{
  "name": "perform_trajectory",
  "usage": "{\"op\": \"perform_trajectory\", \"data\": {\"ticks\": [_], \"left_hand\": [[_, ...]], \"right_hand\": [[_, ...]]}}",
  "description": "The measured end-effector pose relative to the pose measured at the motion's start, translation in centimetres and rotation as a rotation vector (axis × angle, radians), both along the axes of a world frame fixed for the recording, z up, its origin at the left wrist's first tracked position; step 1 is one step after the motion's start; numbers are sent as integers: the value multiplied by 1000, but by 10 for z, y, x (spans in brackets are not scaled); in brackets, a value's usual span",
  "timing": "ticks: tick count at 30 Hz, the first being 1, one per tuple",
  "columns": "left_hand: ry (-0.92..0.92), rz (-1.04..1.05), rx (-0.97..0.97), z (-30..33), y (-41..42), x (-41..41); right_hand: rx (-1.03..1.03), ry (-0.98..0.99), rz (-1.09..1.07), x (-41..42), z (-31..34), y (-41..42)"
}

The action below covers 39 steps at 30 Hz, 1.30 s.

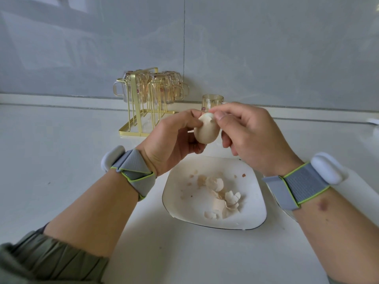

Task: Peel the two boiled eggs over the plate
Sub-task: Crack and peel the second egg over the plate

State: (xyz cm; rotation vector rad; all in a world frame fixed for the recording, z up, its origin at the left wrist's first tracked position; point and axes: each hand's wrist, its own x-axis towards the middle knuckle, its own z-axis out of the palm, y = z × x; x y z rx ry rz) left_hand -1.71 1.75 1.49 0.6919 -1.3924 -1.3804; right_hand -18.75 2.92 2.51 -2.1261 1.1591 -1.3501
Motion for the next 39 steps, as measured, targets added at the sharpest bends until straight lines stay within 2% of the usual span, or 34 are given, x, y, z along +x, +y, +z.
{"op": "perform_trajectory", "data": {"ticks": [6, 11, 20, 34, 39], "left_hand": [[35, -32, 28, 0, -2, 3], [-62, -12, -49, -5, -6, 1], [-67, 15, -64, -8, -7, -1], [-82, 58, -17, -6, -5, -3], [-32, 71, 19, -4, -6, -1]], "right_hand": [[31, -16, 13, 0, 2, -1], [34, -9, -21, 0, 1, -2], [-105, 107, -138, 2, -3, -1], [-228, 72, -180, 1, -3, -4], [-233, 11, -230, -3, -1, -6]]}}
